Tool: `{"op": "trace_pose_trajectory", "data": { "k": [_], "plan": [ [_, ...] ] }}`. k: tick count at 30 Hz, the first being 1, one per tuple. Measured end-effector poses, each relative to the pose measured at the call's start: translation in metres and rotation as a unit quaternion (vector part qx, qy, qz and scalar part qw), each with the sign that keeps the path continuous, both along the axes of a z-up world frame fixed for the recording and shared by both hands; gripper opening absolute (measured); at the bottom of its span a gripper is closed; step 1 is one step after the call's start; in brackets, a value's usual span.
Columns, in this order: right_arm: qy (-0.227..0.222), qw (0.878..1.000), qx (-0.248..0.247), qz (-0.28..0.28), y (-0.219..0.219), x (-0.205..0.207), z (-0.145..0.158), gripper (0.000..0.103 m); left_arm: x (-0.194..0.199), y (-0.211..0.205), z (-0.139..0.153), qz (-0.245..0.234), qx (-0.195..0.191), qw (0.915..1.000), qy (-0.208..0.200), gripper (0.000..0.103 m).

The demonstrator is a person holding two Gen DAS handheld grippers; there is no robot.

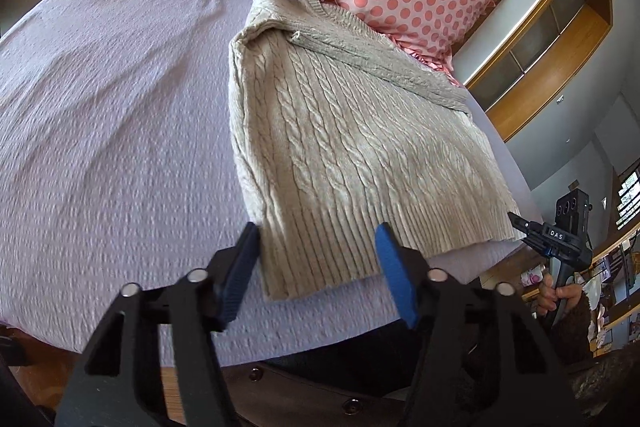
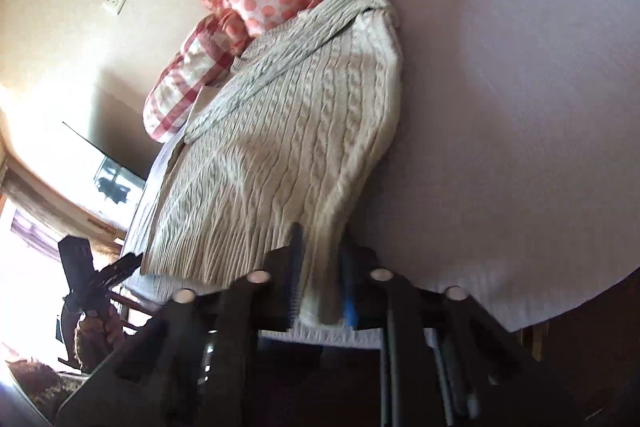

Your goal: Fold small clothes

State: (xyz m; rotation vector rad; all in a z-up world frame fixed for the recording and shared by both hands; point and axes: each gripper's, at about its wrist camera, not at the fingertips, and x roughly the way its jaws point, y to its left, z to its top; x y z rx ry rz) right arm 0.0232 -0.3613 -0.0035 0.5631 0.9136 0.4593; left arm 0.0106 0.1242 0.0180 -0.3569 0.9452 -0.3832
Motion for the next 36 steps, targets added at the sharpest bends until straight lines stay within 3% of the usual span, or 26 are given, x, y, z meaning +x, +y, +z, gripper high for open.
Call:
{"op": "trace_pose_trajectory", "data": {
  "k": [2,5,9,14,18,22,27,29,32,33,34,35,36],
  "plan": [
    [-0.017,1.0,0.02,-0.006,-0.003,0.0,0.006,0.008,0.009,0.0,-0.01,-0.008,-0.039,0.9987,0.032,0.011],
    [-0.066,0.996,0.059,-0.026,-0.016,0.005,0.03,0.008,0.02,0.004,-0.009,-0.01,-0.076,0.9965,0.035,0.01],
    [-0.139,0.984,0.102,-0.053,-0.035,0.027,0.073,0.008,0.048,0.02,0.028,-0.002,-0.113,0.9935,-0.014,0.009],
    [-0.164,0.974,0.129,-0.086,-0.042,0.109,0.096,0.008,0.141,0.031,0.077,0.029,-0.087,0.9937,-0.063,0.009],
    [-0.136,0.975,0.115,-0.13,-0.043,0.202,0.088,0.008,0.243,0.021,0.093,0.069,-0.029,0.9942,-0.078,0.008],
    [-0.079,0.978,0.057,-0.182,-0.039,0.285,0.056,0.008,0.332,0.011,0.074,0.105,0.02,0.9929,-0.053,0.008],
    [-0.007,0.979,0.001,-0.206,-0.027,0.339,0.015,0.008,0.388,-0.006,0.03,0.114,0.09,0.9892,-0.014,0.009],
    [0.016,0.981,0.003,-0.194,-0.026,0.344,0.014,0.01,0.392,-0.008,0.026,0.111,0.091,0.9896,-0.008,0.01],
    [0.041,0.983,0.04,-0.173,-0.038,0.337,0.023,0.027,0.376,0.0,0.038,0.098,0.053,0.9934,-0.029,0.023],
    [0.038,0.983,0.053,-0.172,-0.043,0.329,0.029,0.045,0.367,0.007,0.044,0.098,0.046,0.9934,-0.038,0.039],
    [0.02,0.981,0.052,-0.184,-0.048,0.317,0.037,0.061,0.356,0.014,0.05,0.098,0.036,0.9934,-0.047,0.047],
    [-0.007,0.979,0.038,-0.2,-0.051,0.302,0.047,0.085,0.342,0.022,0.054,0.098,0.025,0.9934,-0.054,0.055],
    [-0.037,0.977,0.025,-0.208,-0.054,0.287,0.056,0.088,0.33,0.029,0.056,0.096,0.012,0.9937,-0.057,0.059]
  ]
}}
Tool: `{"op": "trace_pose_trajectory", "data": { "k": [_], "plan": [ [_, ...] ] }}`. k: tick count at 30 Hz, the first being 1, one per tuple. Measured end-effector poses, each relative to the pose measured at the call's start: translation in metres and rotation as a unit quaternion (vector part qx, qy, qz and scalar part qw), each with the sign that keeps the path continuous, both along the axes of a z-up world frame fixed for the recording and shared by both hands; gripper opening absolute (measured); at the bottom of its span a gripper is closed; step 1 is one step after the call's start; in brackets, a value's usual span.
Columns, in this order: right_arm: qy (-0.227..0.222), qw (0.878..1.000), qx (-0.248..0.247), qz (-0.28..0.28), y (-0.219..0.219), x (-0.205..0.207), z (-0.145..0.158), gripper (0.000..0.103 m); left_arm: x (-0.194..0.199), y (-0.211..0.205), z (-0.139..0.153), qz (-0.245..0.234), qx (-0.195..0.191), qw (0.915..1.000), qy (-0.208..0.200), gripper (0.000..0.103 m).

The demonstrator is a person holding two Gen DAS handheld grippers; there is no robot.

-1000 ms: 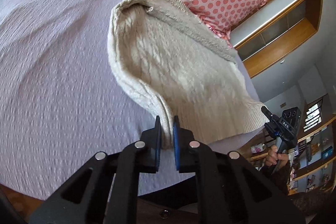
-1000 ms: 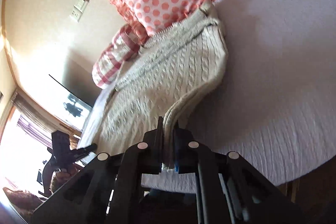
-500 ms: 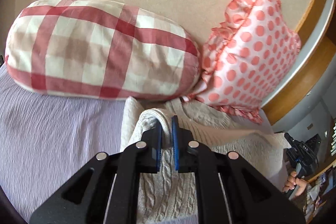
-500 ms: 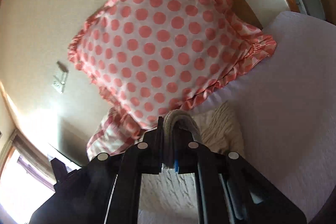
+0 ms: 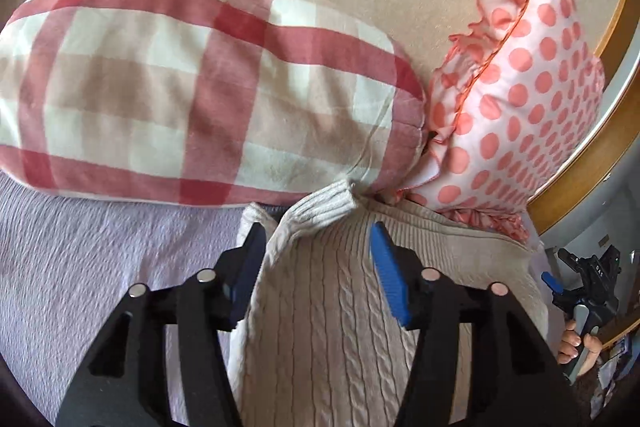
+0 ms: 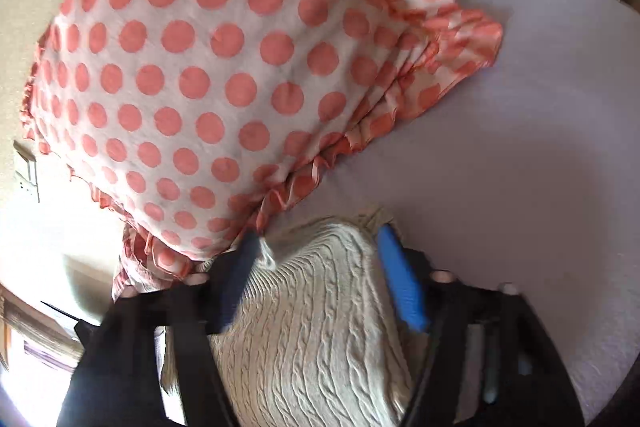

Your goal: Fold small clothes

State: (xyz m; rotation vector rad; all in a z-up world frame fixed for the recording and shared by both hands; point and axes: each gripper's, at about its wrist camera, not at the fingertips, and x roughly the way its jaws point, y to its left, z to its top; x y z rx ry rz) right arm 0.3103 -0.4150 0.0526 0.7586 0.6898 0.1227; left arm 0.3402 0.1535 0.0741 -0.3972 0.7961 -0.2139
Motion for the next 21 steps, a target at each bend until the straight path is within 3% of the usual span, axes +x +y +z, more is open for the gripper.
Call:
{"op": "trace_pose_trajectory", "data": {
  "k": [3,6,9,13,16,17,18,19,21],
  "plan": [
    [-0.008,1.0,-0.026,0.014,0.002,-0.029,0.002,0.086,-0.031,0.021,-0.011,-0.004,-0.033,0.9992,0.023,0.066],
    [-0.026,0.998,-0.03,0.046,0.017,-0.046,0.001,0.075,-0.05,0.029,-0.034,-0.002,-0.073,0.9946,0.074,0.066],
    [-0.064,0.99,-0.038,0.121,0.046,-0.05,0.004,0.075,-0.056,0.028,-0.057,-0.001,-0.104,0.9889,0.107,0.066],
    [0.008,0.983,-0.091,0.159,0.079,-0.03,-0.019,0.075,-0.054,0.014,-0.062,-0.015,-0.117,0.9879,0.101,0.067],
    [-0.007,0.985,-0.073,0.155,0.076,-0.034,-0.025,0.078,-0.052,0.012,-0.063,-0.014,-0.13,0.9862,0.102,0.067],
    [-0.016,0.986,-0.055,0.154,0.072,-0.038,-0.025,0.081,-0.048,0.011,-0.067,-0.011,-0.145,0.9833,0.109,0.056],
    [-0.025,0.988,-0.037,0.151,0.067,-0.041,-0.024,0.082,-0.044,0.012,-0.071,-0.001,-0.161,0.9795,0.121,0.033],
    [-0.03,0.988,-0.022,0.148,0.063,-0.043,-0.024,0.083,-0.041,0.015,-0.077,0.01,-0.183,0.9741,0.132,0.023],
    [-0.036,0.989,-0.001,0.141,0.056,-0.043,-0.024,0.082,-0.04,0.019,-0.076,0.023,-0.216,0.9671,0.132,0.017]
  ]
}}
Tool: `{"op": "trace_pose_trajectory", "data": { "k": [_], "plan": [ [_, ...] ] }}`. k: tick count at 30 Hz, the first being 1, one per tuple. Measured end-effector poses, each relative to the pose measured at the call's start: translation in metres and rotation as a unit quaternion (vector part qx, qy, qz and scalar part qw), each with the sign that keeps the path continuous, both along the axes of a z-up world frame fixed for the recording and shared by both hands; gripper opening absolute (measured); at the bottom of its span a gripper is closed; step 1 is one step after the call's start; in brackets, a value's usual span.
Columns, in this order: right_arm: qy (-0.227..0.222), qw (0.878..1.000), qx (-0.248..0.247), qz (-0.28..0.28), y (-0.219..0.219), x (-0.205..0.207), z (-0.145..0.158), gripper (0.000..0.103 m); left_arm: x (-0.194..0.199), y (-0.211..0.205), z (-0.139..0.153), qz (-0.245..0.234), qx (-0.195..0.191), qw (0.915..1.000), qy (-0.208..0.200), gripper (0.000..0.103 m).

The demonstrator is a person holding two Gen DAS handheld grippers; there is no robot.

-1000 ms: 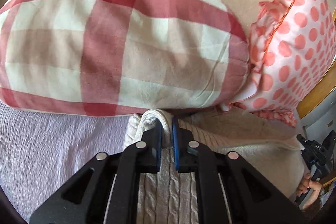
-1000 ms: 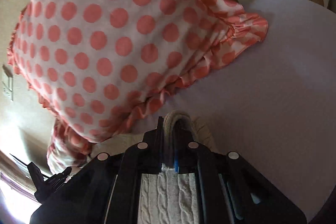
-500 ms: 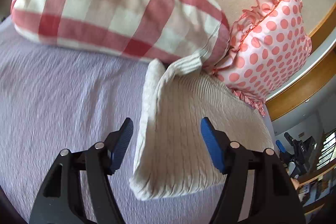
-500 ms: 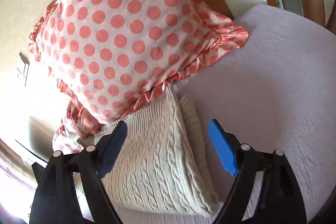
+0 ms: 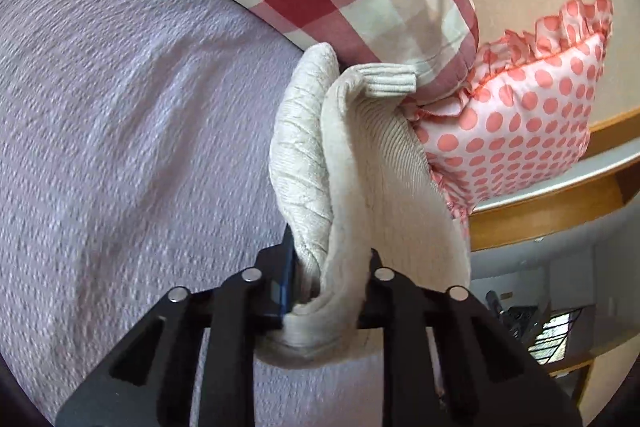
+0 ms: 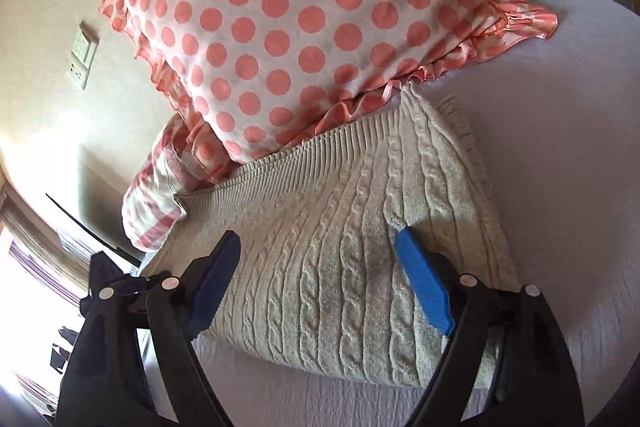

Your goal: Fold small clothes

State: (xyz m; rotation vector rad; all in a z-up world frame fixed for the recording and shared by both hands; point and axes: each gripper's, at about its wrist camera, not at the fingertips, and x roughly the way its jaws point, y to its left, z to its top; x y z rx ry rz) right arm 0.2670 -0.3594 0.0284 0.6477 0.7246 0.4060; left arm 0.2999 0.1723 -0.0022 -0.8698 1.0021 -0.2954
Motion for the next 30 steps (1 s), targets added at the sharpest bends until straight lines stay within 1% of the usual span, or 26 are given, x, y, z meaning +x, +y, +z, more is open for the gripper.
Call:
{"op": "trace_pose_trajectory", "data": {
  "k": [2,5,7,9,10,12,13,15,17,18,19,20,21,22,23,24,25,27,28,29,30],
  "plan": [
    [-0.004,1.0,0.019,-0.008,-0.007,-0.002,0.001,0.082,0.001,-0.009,0.023,0.0,0.02,0.9995,-0.024,0.016],
    [-0.016,0.998,0.046,-0.026,-0.018,-0.002,0.005,0.082,0.01,-0.049,0.077,-0.022,0.068,0.995,-0.07,0.015],
    [-0.027,0.997,0.062,-0.045,-0.027,-0.005,0.008,0.083,0.02,-0.1,0.115,-0.057,0.109,0.9866,-0.107,0.014],
    [-0.036,0.995,0.072,-0.067,-0.037,-0.009,0.01,0.083,0.026,-0.165,0.141,-0.11,0.136,0.9744,-0.141,0.014],
    [-0.039,0.993,0.076,-0.078,-0.043,-0.01,0.01,0.083,0.026,-0.201,0.149,-0.143,0.144,0.9664,-0.158,0.014],
    [-0.036,0.991,0.084,-0.099,-0.057,-0.012,0.006,0.082,0.021,-0.279,0.148,-0.213,0.156,0.9462,-0.187,0.014],
    [-0.032,0.99,0.085,-0.11,-0.064,-0.013,0.003,0.082,0.016,-0.315,0.141,-0.249,0.158,0.9352,-0.195,0.014],
    [-0.023,0.989,0.073,-0.126,-0.077,-0.013,-0.003,0.082,0.005,-0.376,0.118,-0.309,0.169,0.9148,-0.198,0.015],
    [-0.011,0.987,0.061,-0.146,-0.091,-0.015,-0.011,0.082,-0.003,-0.417,0.091,-0.353,0.193,0.8974,-0.18,0.016],
    [0.001,0.985,0.072,-0.158,-0.099,-0.016,-0.017,0.082,-0.006,-0.428,0.081,-0.37,0.199,0.8913,-0.171,0.017],
    [0.005,0.982,0.1,-0.159,-0.107,-0.016,-0.023,0.082,-0.012,-0.431,0.078,-0.376,0.205,0.887,-0.172,0.017],
    [0.007,0.981,0.12,-0.155,-0.111,-0.016,-0.026,0.082,-0.018,-0.426,0.081,-0.378,0.202,0.8844,-0.185,0.019],
    [0.005,0.981,0.126,-0.15,-0.112,-0.015,-0.026,0.082,-0.023,-0.417,0.087,-0.38,0.184,0.8847,-0.197,0.022],
    [0.002,0.982,0.119,-0.146,-0.11,-0.015,-0.024,0.082,-0.028,-0.402,0.096,-0.376,0.16,0.8885,-0.209,0.025],
    [-0.005,0.984,0.11,-0.138,-0.108,-0.014,-0.02,0.082,-0.031,-0.384,0.106,-0.364,0.142,0.8933,-0.222,0.036],
    [-0.012,0.987,0.102,-0.127,-0.104,-0.014,-0.016,0.082,-0.034,-0.365,0.115,-0.346,0.133,0.8984,-0.235,0.046],
    [-0.016,0.989,0.091,-0.118,-0.101,-0.015,-0.011,0.081,-0.038,-0.344,0.123,-0.325,0.137,0.9032,-0.245,0.047],
    [-0.017,0.993,0.052,-0.105,-0.092,-0.011,-0.002,0.081,-0.041,-0.314,0.131,-0.294,0.157,0.9103,-0.245,0.048],
    [0.001,0.995,0.029,-0.096,-0.086,-0.003,-0.002,0.08,-0.043,-0.298,0.131,-0.282,0.17,0.9132,-0.24,0.048],
    [0.022,0.996,0.016,-0.085,-0.083,0.005,-0.005,0.076,-0.044,-0.285,0.128,-0.271,0.182,0.9164,-0.232,0.05],
    [0.04,0.997,0.012,-0.07,-0.081,0.013,-0.009,0.076,-0.046,-0.274,0.124,-0.264,0.19,0.919,-0.224,0.052]
  ]
}}
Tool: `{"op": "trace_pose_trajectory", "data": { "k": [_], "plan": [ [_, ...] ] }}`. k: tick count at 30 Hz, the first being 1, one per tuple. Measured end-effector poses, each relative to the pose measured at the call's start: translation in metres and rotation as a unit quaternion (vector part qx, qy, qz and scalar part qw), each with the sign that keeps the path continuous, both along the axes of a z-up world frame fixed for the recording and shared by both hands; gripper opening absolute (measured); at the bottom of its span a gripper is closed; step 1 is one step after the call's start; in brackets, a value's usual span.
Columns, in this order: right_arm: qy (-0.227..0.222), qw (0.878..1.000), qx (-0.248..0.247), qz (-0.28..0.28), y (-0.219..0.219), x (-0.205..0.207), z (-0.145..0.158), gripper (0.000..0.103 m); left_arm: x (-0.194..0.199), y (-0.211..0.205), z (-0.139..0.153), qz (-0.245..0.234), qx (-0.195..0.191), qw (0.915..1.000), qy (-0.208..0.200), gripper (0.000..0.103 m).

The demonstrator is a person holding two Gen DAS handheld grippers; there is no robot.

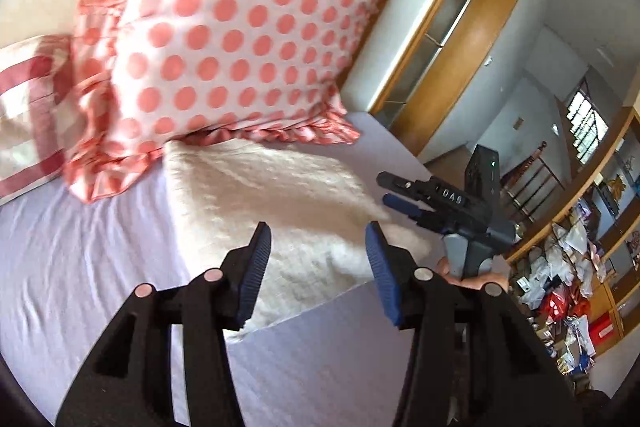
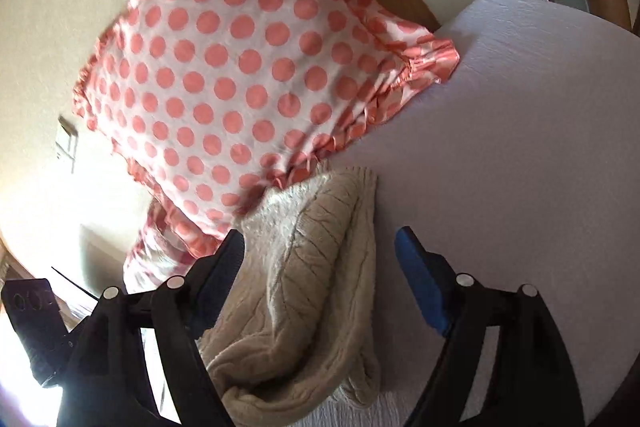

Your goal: Fold small clothes

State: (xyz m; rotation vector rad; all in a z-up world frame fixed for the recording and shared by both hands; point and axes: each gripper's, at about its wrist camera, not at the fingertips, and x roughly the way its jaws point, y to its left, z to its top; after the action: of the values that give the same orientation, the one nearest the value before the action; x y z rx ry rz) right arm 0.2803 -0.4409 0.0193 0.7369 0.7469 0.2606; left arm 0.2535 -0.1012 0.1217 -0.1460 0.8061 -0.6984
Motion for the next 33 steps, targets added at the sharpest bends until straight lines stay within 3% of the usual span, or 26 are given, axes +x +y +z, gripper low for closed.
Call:
{"op": "trace_pose_trajectory", "data": {
  "k": [3,4,5,8,10,13,14,15,17,20,25,30,33],
  "plan": [
    [0.057,0.998,-0.024,0.025,0.009,0.025,-0.012,0.067,0.003,0.023,-0.014,0.022,0.014,0.9995,0.017,0.052],
    [0.064,0.996,-0.034,0.044,0.016,0.032,-0.015,0.056,0.006,0.03,-0.02,0.026,0.012,0.9993,0.025,0.052],
    [0.064,0.995,-0.046,0.059,0.024,0.038,-0.017,0.023,0.007,0.037,-0.025,0.031,0.009,0.9989,0.033,0.052],
    [0.014,0.993,-0.112,0.037,0.031,0.043,0.005,0.017,0.013,0.045,-0.036,0.036,0.002,0.9982,0.048,0.052],
    [0.028,0.991,-0.131,0.017,0.026,0.055,0.003,0.016,0.021,0.044,-0.042,0.038,0.001,0.9979,0.053,0.052],
    [0.068,0.992,-0.103,0.025,0.017,0.06,-0.007,0.021,0.039,0.042,-0.055,0.04,-0.024,0.995,0.089,0.059],
    [0.071,0.994,-0.08,0.02,0.012,0.053,-0.004,0.041,0.046,0.04,-0.061,0.045,-0.031,0.9934,0.101,0.063],
    [0.066,0.996,-0.056,0.018,0.007,0.045,0.0,0.071,0.053,0.04,-0.066,0.05,-0.042,0.9911,0.116,0.065],
    [0.047,0.998,-0.031,0.029,0.002,0.031,0.006,0.088,0.069,0.039,-0.08,0.055,-0.069,0.9841,0.154,0.066],
    [0.085,0.995,-0.014,0.05,0.002,0.024,-0.004,0.088,0.085,0.032,-0.097,0.062,-0.087,0.9741,0.199,0.067],
    [0.14,0.988,0.011,0.069,0.006,0.019,-0.03,0.088,0.088,0.014,-0.101,0.063,-0.074,0.9752,0.199,0.078],
    [0.128,0.984,0.093,0.086,0.009,0.011,-0.045,0.088,0.086,0.012,-0.11,0.071,-0.09,0.9686,0.221,0.078],
    [0.112,0.985,0.079,0.104,0.021,0.004,-0.045,0.081,0.079,0.014,-0.11,0.078,-0.086,0.9681,0.222,0.074]
  ]
}}
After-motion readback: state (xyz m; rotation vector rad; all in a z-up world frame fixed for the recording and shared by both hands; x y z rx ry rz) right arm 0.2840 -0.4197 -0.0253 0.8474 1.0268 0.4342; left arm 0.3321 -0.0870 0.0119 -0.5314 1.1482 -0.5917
